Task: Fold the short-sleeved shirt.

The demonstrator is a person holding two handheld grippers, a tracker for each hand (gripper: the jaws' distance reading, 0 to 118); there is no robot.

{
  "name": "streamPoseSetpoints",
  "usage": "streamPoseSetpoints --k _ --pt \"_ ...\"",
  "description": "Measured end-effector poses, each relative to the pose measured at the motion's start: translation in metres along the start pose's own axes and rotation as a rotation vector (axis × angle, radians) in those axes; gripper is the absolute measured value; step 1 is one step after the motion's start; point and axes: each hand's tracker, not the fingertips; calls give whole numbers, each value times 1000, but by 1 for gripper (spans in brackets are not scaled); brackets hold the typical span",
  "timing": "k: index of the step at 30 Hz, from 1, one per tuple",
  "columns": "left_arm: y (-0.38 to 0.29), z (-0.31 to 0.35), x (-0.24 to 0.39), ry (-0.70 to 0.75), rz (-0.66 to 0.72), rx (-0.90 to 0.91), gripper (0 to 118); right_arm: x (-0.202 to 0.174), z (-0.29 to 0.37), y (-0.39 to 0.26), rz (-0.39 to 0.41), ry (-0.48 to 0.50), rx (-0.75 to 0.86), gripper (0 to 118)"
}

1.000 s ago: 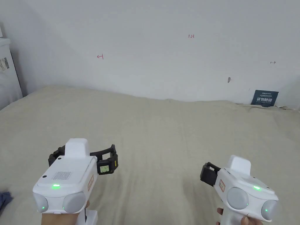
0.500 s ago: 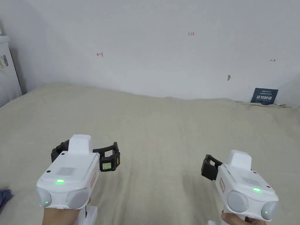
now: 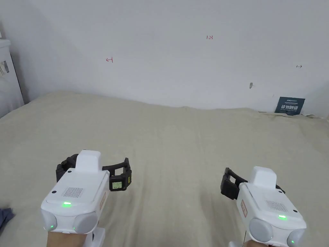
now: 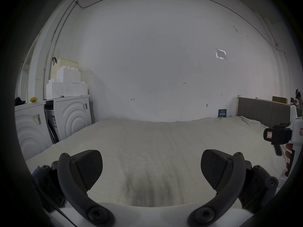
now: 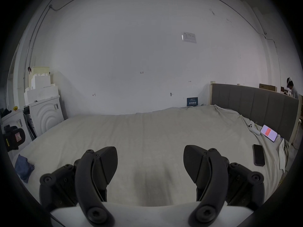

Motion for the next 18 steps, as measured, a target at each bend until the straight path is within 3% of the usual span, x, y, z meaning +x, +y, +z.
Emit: streamPoseSetpoints --k 14,18 --pt "-1 2 -1 7 3 15 118 6 2 -6 -23 -1 18 87" --pt "-2 1 1 14 -7 13 118 2 2 -5 11 1 22 87"
